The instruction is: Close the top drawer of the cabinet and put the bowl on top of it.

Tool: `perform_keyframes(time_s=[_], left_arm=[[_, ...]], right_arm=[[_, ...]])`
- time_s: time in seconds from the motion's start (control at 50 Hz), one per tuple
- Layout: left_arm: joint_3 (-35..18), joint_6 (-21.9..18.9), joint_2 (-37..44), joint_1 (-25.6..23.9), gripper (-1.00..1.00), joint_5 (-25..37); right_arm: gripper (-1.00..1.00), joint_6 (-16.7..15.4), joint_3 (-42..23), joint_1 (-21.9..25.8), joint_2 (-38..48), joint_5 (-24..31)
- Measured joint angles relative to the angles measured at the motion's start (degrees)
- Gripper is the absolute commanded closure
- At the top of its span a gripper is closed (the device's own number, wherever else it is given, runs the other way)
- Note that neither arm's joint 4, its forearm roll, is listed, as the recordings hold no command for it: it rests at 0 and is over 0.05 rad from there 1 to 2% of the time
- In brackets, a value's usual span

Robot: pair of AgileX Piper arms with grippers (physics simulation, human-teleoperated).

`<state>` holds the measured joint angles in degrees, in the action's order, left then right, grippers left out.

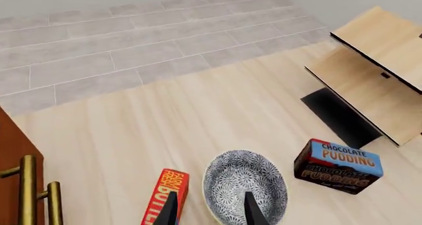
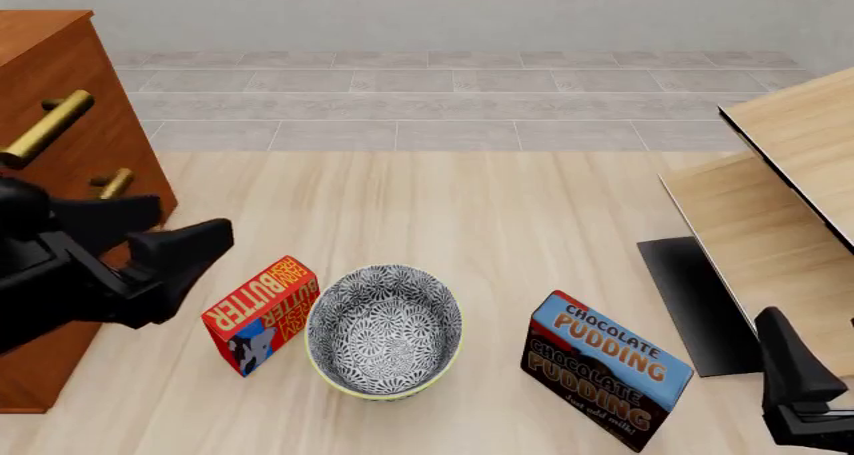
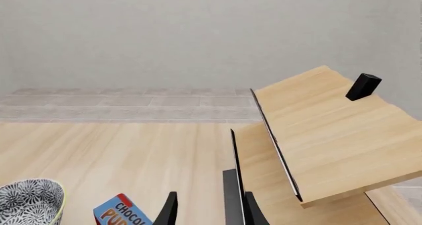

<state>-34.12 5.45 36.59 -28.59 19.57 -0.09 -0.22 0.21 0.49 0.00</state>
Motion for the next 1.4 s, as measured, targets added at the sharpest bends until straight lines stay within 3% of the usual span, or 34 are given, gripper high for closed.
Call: perform_keyframes(time_s=[0.88, 1.4], left_arm=[[7.5, 9.3, 10.9, -4.8, -1.00, -8.7], [11.1, 14.5, 17.9, -4.6, -1.00, -16.1]], right_arm=[[-1.00, 0.5, 0.0, -0.3, -0.3, -0.4], [-1.00, 0.2, 0.0, -0.3, -0.3, -0.3]])
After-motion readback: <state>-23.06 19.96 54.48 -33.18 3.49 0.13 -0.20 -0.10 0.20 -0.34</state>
